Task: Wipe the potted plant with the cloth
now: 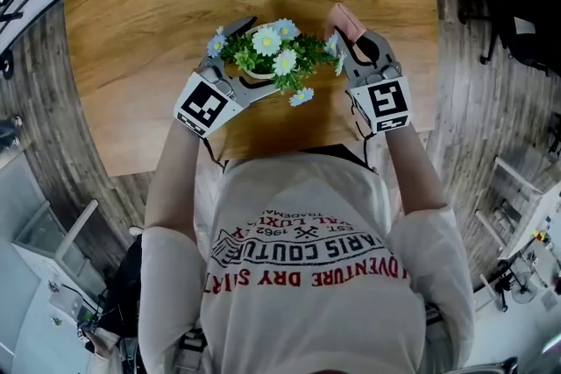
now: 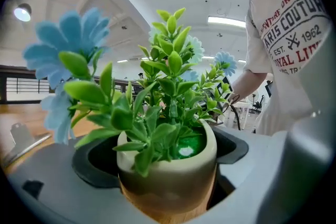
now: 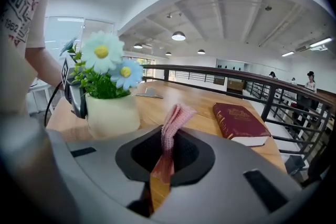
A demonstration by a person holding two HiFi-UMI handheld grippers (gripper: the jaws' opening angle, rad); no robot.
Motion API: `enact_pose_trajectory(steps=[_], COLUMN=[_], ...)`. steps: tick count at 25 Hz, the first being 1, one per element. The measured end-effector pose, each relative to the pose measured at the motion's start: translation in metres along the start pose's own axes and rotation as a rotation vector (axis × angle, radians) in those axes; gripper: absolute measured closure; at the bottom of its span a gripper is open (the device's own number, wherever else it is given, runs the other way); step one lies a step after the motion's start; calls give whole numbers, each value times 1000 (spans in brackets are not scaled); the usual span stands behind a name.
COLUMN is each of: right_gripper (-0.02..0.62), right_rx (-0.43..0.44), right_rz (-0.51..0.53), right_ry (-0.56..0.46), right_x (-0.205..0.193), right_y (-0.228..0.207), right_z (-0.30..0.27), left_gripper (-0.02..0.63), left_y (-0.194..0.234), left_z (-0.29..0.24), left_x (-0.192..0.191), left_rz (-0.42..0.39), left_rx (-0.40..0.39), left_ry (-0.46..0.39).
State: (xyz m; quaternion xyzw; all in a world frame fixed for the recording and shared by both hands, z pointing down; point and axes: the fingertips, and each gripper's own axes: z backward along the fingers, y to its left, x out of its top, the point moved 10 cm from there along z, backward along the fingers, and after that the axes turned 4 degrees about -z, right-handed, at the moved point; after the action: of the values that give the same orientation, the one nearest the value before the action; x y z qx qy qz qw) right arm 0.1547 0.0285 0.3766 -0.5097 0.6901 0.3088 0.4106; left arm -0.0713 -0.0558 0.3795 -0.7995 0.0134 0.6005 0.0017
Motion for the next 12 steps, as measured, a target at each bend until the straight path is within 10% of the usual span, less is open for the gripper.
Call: enact_pose_trajectory(steps=[12], right_gripper=[552], right_rx=[-12], right_rz=[-50], right_ry=[-32], right_x=[-24], right_y=[-8], right_z=[-8], left_gripper=[82], left_y=[-10], left_z=[-16], left_x=[-46], left_rz=[-39], left_rx=[-33], left_ry=[88])
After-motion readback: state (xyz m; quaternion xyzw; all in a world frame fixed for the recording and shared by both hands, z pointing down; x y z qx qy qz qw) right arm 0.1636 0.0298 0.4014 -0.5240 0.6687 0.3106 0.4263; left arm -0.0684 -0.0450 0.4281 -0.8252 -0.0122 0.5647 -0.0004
